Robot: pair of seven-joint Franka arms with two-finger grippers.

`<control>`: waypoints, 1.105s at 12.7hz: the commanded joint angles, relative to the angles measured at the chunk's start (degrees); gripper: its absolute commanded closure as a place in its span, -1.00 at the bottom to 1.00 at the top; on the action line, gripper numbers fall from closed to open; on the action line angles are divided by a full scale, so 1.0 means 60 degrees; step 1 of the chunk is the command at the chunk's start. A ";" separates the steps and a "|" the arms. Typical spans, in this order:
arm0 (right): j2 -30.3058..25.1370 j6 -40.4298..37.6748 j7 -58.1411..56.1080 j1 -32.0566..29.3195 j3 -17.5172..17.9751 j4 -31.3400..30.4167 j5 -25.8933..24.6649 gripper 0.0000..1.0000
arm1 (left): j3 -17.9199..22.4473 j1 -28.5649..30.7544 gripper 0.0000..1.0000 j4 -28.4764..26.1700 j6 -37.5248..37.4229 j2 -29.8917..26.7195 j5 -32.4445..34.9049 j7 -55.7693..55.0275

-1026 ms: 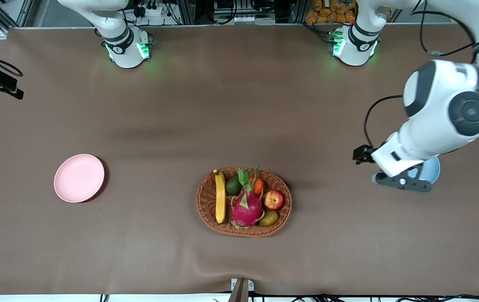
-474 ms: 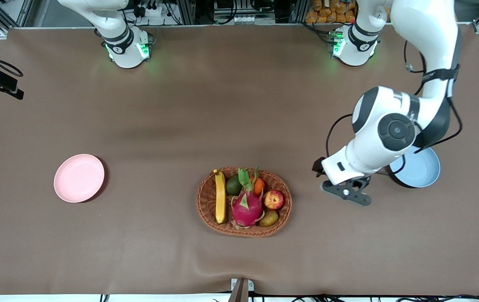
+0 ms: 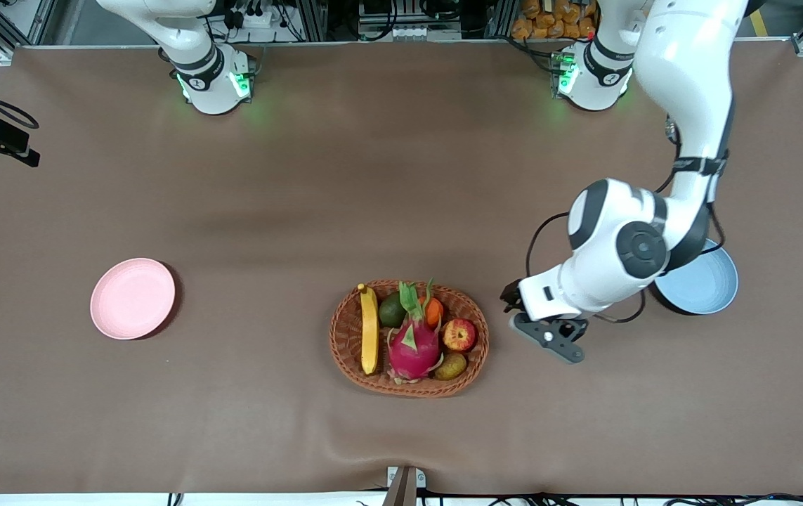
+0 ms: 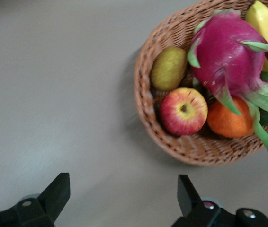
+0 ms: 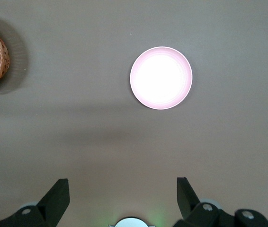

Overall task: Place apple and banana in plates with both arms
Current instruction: 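Move the left gripper over the basket above the red apple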

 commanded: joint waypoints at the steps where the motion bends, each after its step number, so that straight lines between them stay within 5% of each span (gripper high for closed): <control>1: -0.0017 0.0073 -0.0108 -0.0002 0.0016 0.0021 -0.0046 -1.00 | -0.0311 0.0000 -1.00 0.0274 0.0522 0.0461 -0.0162 0.1121; 14: 0.0042 0.0058 -0.0108 0.0042 0.0016 -0.0300 -0.0046 -1.00 | -0.0605 -0.0542 -1.00 0.0230 0.2560 0.1531 -0.0221 0.3264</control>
